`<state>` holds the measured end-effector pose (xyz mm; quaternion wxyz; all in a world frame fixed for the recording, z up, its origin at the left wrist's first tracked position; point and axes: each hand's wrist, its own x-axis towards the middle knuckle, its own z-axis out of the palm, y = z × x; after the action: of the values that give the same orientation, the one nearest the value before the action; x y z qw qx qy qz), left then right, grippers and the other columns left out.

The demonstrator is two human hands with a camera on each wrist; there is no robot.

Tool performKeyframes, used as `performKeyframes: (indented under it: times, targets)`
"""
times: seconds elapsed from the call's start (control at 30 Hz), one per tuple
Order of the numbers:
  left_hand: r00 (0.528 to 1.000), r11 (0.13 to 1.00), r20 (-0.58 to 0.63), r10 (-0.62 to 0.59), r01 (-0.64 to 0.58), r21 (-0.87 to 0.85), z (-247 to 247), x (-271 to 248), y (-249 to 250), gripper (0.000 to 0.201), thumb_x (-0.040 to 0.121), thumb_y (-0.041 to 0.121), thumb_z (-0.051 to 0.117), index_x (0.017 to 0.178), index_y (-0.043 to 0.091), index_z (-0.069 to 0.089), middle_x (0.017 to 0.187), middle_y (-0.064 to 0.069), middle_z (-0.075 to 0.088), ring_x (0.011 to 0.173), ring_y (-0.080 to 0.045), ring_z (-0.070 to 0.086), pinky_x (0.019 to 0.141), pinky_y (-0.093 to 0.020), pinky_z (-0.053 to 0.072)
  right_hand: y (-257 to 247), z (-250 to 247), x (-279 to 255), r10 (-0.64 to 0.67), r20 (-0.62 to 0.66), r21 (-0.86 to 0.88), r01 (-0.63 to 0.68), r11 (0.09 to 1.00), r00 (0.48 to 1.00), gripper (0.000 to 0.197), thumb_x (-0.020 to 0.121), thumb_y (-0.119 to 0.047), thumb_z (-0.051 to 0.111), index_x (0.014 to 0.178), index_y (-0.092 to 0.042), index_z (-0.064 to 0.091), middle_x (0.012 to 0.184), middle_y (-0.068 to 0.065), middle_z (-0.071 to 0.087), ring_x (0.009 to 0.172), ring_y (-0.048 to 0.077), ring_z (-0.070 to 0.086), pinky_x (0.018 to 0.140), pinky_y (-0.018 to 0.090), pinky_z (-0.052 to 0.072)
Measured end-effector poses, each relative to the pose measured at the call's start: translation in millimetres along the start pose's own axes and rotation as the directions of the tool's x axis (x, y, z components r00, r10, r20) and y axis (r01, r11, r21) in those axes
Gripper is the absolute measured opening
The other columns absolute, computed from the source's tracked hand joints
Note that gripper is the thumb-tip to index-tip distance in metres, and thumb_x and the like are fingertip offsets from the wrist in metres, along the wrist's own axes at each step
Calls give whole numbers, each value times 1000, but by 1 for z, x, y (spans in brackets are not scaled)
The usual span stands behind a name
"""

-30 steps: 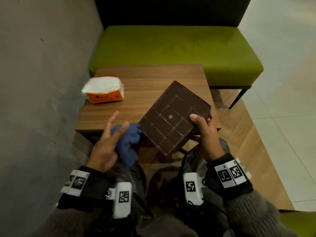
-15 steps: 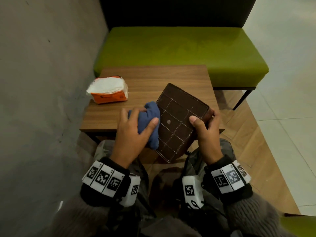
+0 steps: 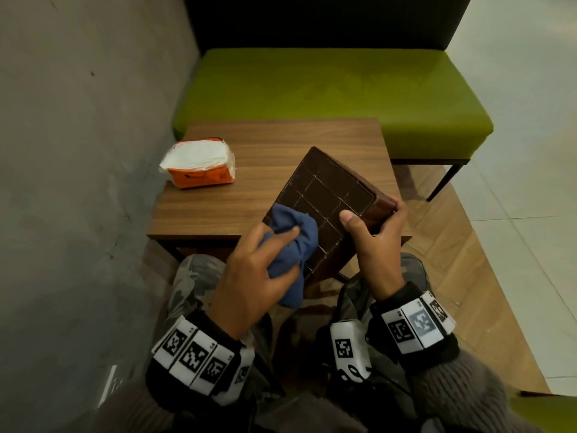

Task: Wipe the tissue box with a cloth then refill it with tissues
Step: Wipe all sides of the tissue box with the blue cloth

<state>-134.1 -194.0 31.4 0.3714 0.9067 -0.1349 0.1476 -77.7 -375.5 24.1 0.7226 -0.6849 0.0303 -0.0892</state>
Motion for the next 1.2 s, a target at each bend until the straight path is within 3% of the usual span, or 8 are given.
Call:
performKeyframes:
  times: [0.1, 0.27, 0.43, 0.6, 0.73, 0.87, 0.97, 1.2]
  targets:
    - [995, 997, -59, -78, 77, -14, -2, 7, -5, 45, 78, 34, 56, 116, 11, 62, 89, 3, 45, 79, -14, 51, 68, -24, 43, 0, 3, 0, -4, 1, -6, 4, 1000, 1000, 95, 56, -49, 69, 133, -14, 26, 110, -9, 52, 89, -15, 59, 75, 8, 49]
    - [997, 999, 64, 48, -47, -10, 1, -8, 10, 45, 76, 30, 59, 118, 13, 59, 95, 2, 47, 86, -10, 49, 72, -22, 45, -4, 0, 3, -26, 7, -13, 26, 1000, 1000, 94, 57, -48, 68, 133, -11, 28, 107, -11, 54, 88, -14, 60, 75, 10, 49]
    - [990, 996, -116, -84, 80, -42, -10, 14, -8, 46, 77, 32, 58, 119, 13, 60, 93, 2, 46, 81, -12, 50, 70, -18, 41, -7, 1, -1, -41, 37, 6, 41, 999, 998, 95, 59, -46, 67, 134, -8, 25, 106, -12, 52, 87, -16, 59, 74, 6, 47]
    - [995, 996, 51, 81, -82, 15, 2, -5, 15, 50, 78, 31, 60, 125, 15, 54, 99, 1, 49, 89, -8, 48, 77, -18, 43, -5, 1, 1, -23, 20, 8, 23, 1000, 1000, 92, 58, -44, 69, 133, -8, 29, 101, -12, 54, 83, -15, 59, 72, 8, 47]
    - [995, 997, -74, -68, 66, -30, -7, 10, -4, 46, 78, 32, 59, 119, 12, 61, 91, 4, 49, 81, -10, 51, 70, -24, 48, -1, 3, -3, 2, 21, 11, -3, 1000, 1000, 95, 58, -45, 71, 134, -10, 26, 106, -8, 55, 85, -13, 61, 74, 9, 49]
    - [998, 998, 36, 56, -55, -27, 2, -4, 19, 48, 78, 29, 62, 123, 13, 56, 99, 5, 47, 89, -9, 50, 77, -17, 43, 0, 8, 5, 19, -34, 30, -18, 999, 999, 93, 55, -48, 71, 130, -9, 31, 106, -5, 56, 83, -11, 62, 72, 10, 48]
    - [984, 987, 77, 161, -161, -9, 8, -10, 26, 51, 76, 24, 66, 124, 10, 57, 95, 0, 52, 86, -14, 52, 77, -24, 45, 2, 6, 7, 40, -47, 48, -38, 998, 998, 94, 54, -48, 71, 130, -9, 32, 104, -5, 57, 81, -11, 62, 71, 12, 50]
    - [991, 991, -4, 131, -131, 0, 0, 0, 15, 41, 76, 24, 63, 115, 13, 63, 98, 2, 51, 90, -14, 52, 77, -28, 47, -1, 0, 8, 31, -25, 42, -30, 999, 999, 93, 55, -49, 71, 131, -13, 29, 107, -4, 57, 84, -7, 63, 76, 17, 52]
